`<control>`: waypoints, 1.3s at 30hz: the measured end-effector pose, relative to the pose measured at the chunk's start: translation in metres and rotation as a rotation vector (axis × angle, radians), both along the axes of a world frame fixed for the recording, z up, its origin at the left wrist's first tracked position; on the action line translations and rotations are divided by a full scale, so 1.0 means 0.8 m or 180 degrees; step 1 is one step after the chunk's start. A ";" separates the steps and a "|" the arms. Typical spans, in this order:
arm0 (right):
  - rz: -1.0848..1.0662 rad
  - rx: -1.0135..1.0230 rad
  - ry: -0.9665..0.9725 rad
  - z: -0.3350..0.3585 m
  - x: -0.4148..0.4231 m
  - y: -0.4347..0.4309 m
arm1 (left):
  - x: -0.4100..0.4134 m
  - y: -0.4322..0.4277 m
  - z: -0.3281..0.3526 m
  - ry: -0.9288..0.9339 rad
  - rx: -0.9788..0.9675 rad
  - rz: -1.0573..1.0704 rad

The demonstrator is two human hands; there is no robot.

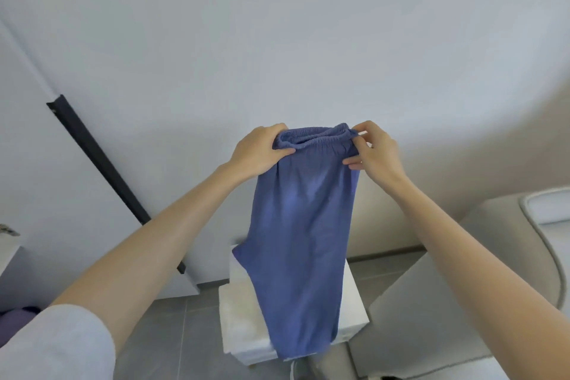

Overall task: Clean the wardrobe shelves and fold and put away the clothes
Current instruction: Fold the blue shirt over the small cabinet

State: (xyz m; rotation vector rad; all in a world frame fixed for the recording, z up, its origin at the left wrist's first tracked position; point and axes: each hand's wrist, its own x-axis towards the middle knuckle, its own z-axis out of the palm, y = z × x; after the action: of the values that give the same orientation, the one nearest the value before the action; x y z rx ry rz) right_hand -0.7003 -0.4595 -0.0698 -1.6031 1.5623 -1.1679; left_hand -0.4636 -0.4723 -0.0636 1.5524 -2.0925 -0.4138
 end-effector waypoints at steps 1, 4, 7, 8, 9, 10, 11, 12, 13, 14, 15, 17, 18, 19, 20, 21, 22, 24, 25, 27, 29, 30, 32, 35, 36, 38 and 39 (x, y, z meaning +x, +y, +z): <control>-0.0029 0.0060 -0.0069 -0.005 -0.002 -0.020 | -0.005 -0.018 -0.002 -0.0046 -0.0035 0.0091; -0.0092 0.0119 -0.0071 -0.017 -0.004 -0.077 | -0.016 -0.067 -0.007 -0.0101 -0.0042 0.0302; -0.0104 0.0204 -0.0117 -0.026 -0.004 -0.123 | -0.023 -0.108 -0.012 0.0250 0.0119 0.0387; -0.0090 0.0243 -0.0144 -0.028 -0.005 -0.137 | -0.025 -0.121 -0.015 0.0387 0.0129 0.0428; -0.0074 0.0275 -0.0174 -0.030 -0.005 -0.150 | -0.026 -0.133 -0.017 0.0491 0.0112 0.0465; -0.0064 0.0295 -0.0195 -0.032 -0.006 -0.162 | -0.028 -0.144 -0.019 0.0562 0.0084 0.0501; -0.0052 0.0300 -0.0209 -0.031 -0.006 -0.173 | -0.030 -0.153 -0.020 0.0607 0.0043 0.0529; -0.0049 0.0301 -0.0226 -0.031 -0.006 -0.183 | -0.031 -0.162 -0.022 0.0630 -0.0002 0.0559; -0.0044 0.0296 -0.0247 -0.030 -0.007 -0.191 | -0.032 -0.170 -0.024 0.0644 -0.0054 0.0597; -0.0034 0.0289 -0.0261 -0.028 -0.007 -0.199 | -0.034 -0.176 -0.024 0.0646 -0.0116 0.0642; -0.0016 0.0287 -0.0263 -0.027 -0.006 -0.205 | -0.035 -0.180 -0.024 0.0648 -0.0176 0.0673; 0.0041 0.0323 -0.0248 -0.026 -0.006 -0.214 | -0.036 -0.188 -0.025 0.0677 -0.0228 0.0694; 0.0068 0.0372 -0.0236 -0.028 -0.007 -0.216 | -0.036 -0.190 -0.027 0.0692 -0.0203 0.0689; 0.0087 0.0428 -0.0227 -0.031 -0.007 -0.216 | -0.036 -0.189 -0.030 0.0700 -0.0158 0.0664; 0.0086 0.0492 -0.0215 -0.037 -0.007 -0.214 | -0.035 -0.188 -0.035 0.0703 -0.0090 0.0620; 0.0074 0.0551 -0.0203 -0.044 -0.008 -0.210 | -0.035 -0.185 -0.043 0.0710 -0.0016 0.0566; 0.0052 0.0612 -0.0176 -0.053 -0.008 -0.204 | -0.034 -0.180 -0.054 0.0723 0.0058 0.0520; 0.0028 0.0741 -0.0082 -0.076 -0.008 -0.188 | -0.033 -0.168 -0.081 0.0785 0.0214 0.0463; 0.0032 0.0808 -0.0032 -0.089 -0.008 -0.180 | -0.033 -0.161 -0.096 0.0829 0.0301 0.0445; 0.0062 0.0958 0.0002 -0.118 -0.009 -0.163 | -0.033 -0.145 -0.127 0.0919 0.0486 0.0433; 0.0073 0.1101 0.0034 -0.149 -0.011 -0.147 | -0.035 -0.130 -0.157 0.1007 0.0640 0.0429; 0.0067 0.1180 0.0069 -0.165 -0.012 -0.139 | -0.036 -0.121 -0.173 0.1026 0.0714 0.0432; 0.0072 0.1320 0.0103 -0.197 -0.014 -0.123 | -0.039 -0.105 -0.205 0.1045 0.0837 0.0437; 0.0033 0.1491 0.0125 -0.250 -0.017 -0.103 | -0.043 -0.082 -0.266 0.1076 0.0978 0.0466; 0.0030 0.1550 0.0138 -0.268 -0.018 -0.099 | -0.043 -0.076 -0.287 0.1082 0.1025 0.0494; 0.0008 0.1676 0.0160 -0.301 -0.020 -0.095 | -0.046 -0.067 -0.325 0.1072 0.1149 0.0508; 0.0011 0.1727 0.0171 -0.318 -0.020 -0.096 | -0.047 -0.065 -0.342 0.1094 0.1218 0.0505</control>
State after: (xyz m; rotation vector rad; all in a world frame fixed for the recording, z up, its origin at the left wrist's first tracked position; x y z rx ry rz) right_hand -0.7167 -0.5363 -0.3239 -1.2770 1.7215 -0.6211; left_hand -0.5012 -0.5241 -0.3373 1.6959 -1.6800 -0.9917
